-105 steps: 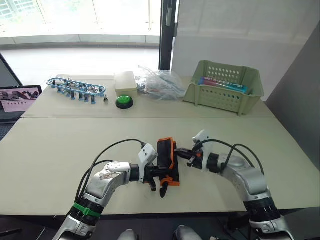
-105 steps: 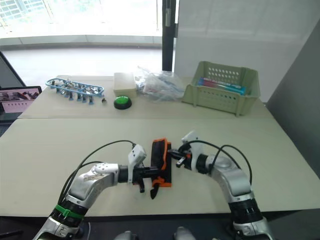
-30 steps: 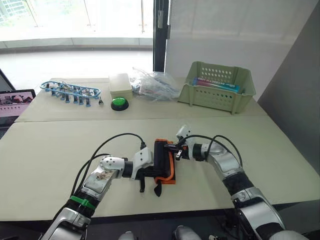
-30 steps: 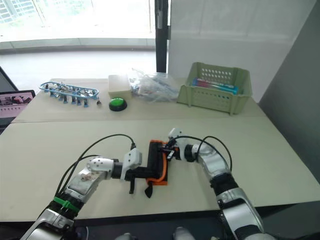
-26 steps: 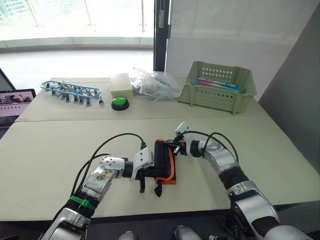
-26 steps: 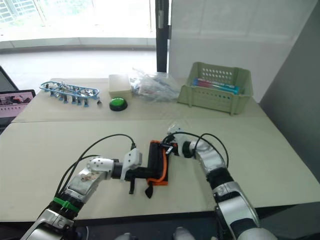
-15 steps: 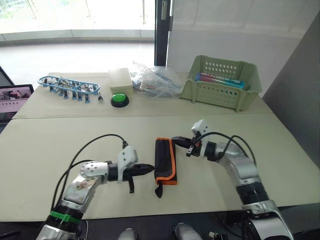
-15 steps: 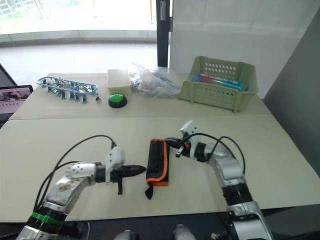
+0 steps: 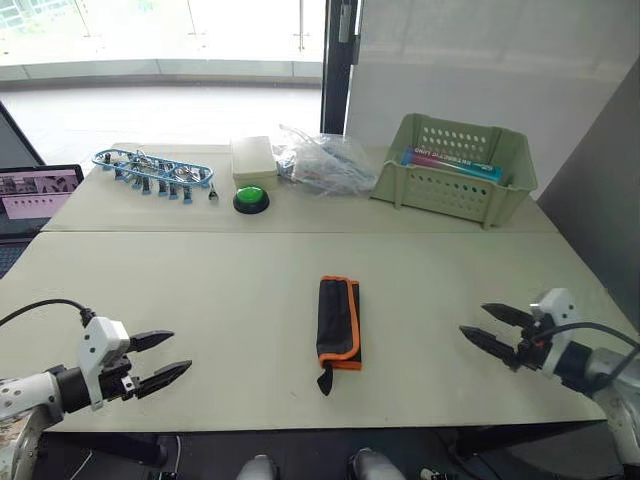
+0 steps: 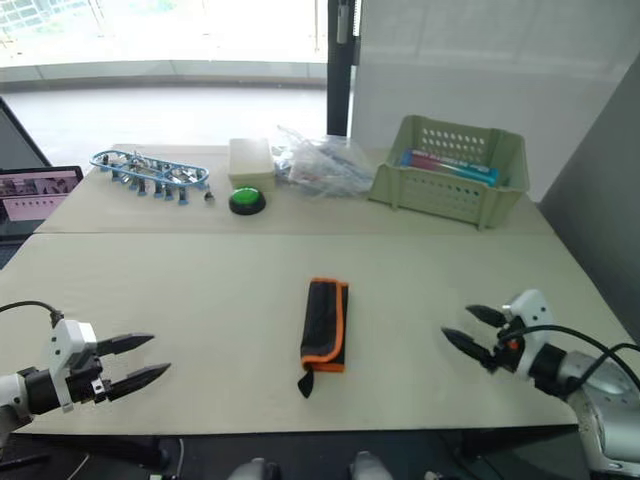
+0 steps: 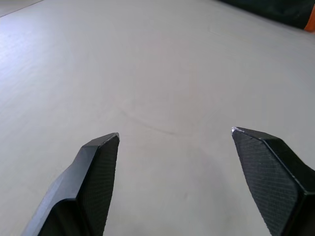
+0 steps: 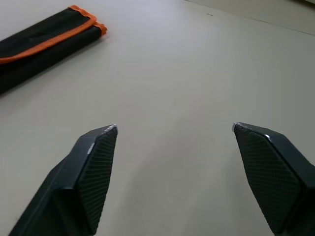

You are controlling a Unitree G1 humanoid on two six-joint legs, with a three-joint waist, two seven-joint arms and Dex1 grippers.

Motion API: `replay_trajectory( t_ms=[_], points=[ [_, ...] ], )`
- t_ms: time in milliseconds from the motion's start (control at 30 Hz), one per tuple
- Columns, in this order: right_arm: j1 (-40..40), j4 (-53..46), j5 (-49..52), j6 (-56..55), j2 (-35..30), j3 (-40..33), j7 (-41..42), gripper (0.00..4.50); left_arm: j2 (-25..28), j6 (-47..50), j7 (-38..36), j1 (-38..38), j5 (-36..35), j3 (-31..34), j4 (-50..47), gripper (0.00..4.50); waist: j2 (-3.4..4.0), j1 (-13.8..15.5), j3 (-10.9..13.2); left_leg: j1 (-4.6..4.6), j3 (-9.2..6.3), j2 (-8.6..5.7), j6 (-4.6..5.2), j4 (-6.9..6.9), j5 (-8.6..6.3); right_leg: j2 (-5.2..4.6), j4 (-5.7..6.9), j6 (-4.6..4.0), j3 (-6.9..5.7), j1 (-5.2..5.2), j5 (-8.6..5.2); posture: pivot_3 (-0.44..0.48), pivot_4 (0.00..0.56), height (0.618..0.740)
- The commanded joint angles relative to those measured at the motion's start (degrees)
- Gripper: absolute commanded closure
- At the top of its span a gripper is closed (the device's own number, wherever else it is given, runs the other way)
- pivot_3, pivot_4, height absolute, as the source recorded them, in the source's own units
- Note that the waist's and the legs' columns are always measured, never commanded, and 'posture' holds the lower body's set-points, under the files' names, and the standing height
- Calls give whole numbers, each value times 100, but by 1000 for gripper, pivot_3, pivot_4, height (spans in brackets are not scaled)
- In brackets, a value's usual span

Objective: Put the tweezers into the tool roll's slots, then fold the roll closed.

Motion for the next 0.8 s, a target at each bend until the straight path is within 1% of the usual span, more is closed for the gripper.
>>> replay_trajectory(
  t_ms=[33,133,167,233,467,800],
  points=[
    [65,694,3,-612,-285,-597,151,0,175,-469,-21,-122,93,365,650,15,2,-8,1,3,2,0,0,0,1,-1,1,-2,1,1,0,0,150,738],
    [63,1133,14,-864,-407,-703,252,0,161,-620,-14,-155,91,401,895,15,2,-13,1,6,13,0,4,3,3,-3,3,4,7,4,6,0,150,738],
    [47,1221,21,-921,-420,-700,272,0,143,-644,-5,-143,85,396,907,15,1,-20,1,7,13,2,4,4,3,-2,3,29,7,5,21,0,150,738],
    [19,1303,13,-1006,-412,-675,266,0,92,-651,44,-72,72,372,846,15,1,-36,0,7,13,8,4,4,3,2,5,34,7,4,25,0,150,738],
    [38,1044,82,-814,-309,-454,233,0,-24,-529,357,127,193,219,509,15,6,-24,-2,4,17,8,4,4,3,2,12,33,11,2,24,0,150,738],
    [94,703,184,-600,-241,-260,182,0,6,-610,440,170,293,175,453,15,8,-9,-2,8,18,6,4,6,3,1,18,34,10,4,25,0,150,738]
  ],
)
